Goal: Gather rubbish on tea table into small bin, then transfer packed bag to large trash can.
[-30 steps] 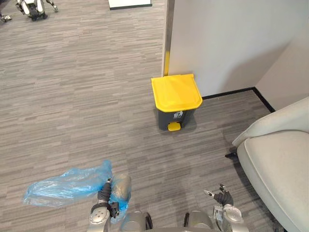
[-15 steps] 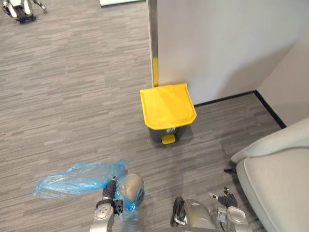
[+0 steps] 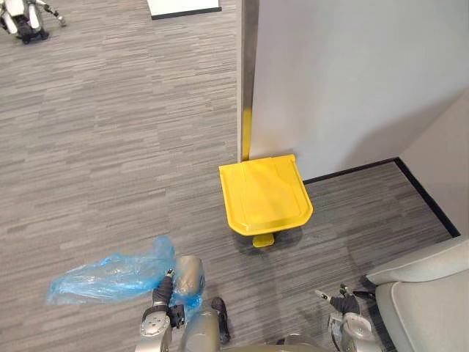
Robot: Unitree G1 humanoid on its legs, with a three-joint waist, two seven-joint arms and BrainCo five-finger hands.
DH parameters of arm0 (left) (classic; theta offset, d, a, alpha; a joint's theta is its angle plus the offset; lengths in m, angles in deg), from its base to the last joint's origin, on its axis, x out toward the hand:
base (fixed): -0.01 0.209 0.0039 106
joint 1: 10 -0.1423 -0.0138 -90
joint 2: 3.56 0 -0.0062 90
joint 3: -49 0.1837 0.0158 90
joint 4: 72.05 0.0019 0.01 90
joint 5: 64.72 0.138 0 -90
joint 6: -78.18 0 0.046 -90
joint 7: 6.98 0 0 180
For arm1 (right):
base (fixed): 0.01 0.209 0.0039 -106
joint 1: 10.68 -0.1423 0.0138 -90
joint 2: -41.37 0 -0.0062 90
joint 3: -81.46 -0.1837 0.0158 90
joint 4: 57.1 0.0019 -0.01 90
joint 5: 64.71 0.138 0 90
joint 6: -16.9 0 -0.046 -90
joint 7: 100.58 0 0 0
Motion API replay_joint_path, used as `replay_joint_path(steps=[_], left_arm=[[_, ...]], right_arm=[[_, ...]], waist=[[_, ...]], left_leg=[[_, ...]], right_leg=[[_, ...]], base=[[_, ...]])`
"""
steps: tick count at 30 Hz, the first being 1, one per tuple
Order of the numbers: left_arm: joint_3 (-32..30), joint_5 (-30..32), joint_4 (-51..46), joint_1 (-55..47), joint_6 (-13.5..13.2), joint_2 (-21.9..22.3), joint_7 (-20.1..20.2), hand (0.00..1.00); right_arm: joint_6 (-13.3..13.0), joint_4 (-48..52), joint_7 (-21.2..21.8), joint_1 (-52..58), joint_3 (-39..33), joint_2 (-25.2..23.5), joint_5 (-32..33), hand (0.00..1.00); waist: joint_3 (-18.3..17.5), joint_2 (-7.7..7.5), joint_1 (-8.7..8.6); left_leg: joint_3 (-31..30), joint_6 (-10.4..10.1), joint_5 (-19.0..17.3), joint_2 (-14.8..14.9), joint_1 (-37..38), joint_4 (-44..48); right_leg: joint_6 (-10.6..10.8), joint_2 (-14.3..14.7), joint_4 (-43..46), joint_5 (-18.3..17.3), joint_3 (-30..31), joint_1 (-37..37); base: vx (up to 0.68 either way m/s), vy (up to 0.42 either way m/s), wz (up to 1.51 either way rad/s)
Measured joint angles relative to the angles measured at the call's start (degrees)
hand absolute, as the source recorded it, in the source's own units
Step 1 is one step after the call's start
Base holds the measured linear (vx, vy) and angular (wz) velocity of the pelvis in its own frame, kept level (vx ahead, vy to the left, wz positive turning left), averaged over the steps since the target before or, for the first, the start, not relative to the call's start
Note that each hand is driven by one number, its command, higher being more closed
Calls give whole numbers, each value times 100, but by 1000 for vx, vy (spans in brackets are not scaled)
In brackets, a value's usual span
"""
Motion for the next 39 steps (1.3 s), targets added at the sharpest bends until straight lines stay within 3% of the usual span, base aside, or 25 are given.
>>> replay_joint_path(steps=[2,3,4,6,8,10,11,12,13,14,18,30,39], left_arm=[[11,1,88,-12,3,-78,2,100],[20,1,88,-12,4,-100,1,100],[72,2,88,-6,3,-157,-4,100],[96,2,88,-6,3,-204,-5,100],[96,1,108,-13,3,-222,-5,100],[103,0,135,-11,-9,-283,-6,100],[111,0,264,35,5,-188,-5,100],[117,1,315,16,-5,-86,7,100],[117,1,326,0,-5,-60,6,100],[114,2,371,-5,-5,-34,7,100],[69,4,397,4,-12,-27,11,100],[-94,4,547,-9,-9,-122,7,100],[-80,4,584,-94,-9,-207,7,100]], right_arm=[[-3,-103,8,-17,13,-2,-5,0],[-1,-109,8,-7,17,-7,-5,0],[0,-119,10,2,76,-5,-6,0],[-2,-117,12,-31,146,2,-7,0],[-2,-118,14,-41,241,17,-7,0],[-2,-120,10,32,283,15,-6,0],[-3,-241,10,77,312,138,-5,0],[-3,-358,5,50,295,234,-2,0],[-2,-387,6,53,271,257,-1,0],[-2,-391,0,64,180,259,0,0],[-4,-392,-9,205,-77,286,4,0],[-35,-570,7,218,-190,282,8,0],[-42,-604,7,153,-191,282,15,0]], waist=[[-3,22,-8],[3,44,-18],[10,60,-31],[27,96,-82],[39,116,-172],[-23,-33,-163],[-34,24,-179],[-101,163,-165],[-106,175,-164],[-155,283,-175],[-177,269,-161],[-268,242,-148],[-306,205,-152]], left_leg=[[48,-1,-44,-111,539,-349],[37,1,-44,-115,665,-454],[24,11,-51,-109,918,-696],[-24,9,-49,-31,1061,-823],[-76,-12,-37,83,1117,-804],[-166,-159,-54,10,1170,-785],[-382,-366,-159,1,1222,-830],[-497,-413,-150,119,1181,-912],[-570,-426,-156,179,1174,-936],[-721,-465,-134,276,1216,-1031],[-977,-636,-24,447,1327,-1325],[-1282,-564,124,185,1425,-1393],[-1491,-525,304,155,1301,-1591]], right_leg=[[194,-199,1392,247,211,-416],[142,-228,1755,369,228,-539],[12,-296,2390,263,184,-844],[-139,-232,2555,-77,28,-1211],[-196,-67,2077,-165,-31,-1496],[-266,42,749,365,17,-1538],[-376,110,507,591,29,-1461],[-448,277,278,638,17,-1369],[-481,354,161,667,-19,-1339],[-526,480,-76,727,-116,-1196],[-585,738,-663,932,-275,-878],[-408,619,-1631,1385,-538,-210],[-433,640,-2028,1725,-747,-101]], base=[[250,94,-12],[250,66,-1],[190,35,2],[152,-20,7],[106,-120,16],[138,-192,22],[140,-172,11],[144,-180,2],[74,-130,-5],[88,-157,7],[53,-82,13],[30,40,13],[-92,-2,12]])
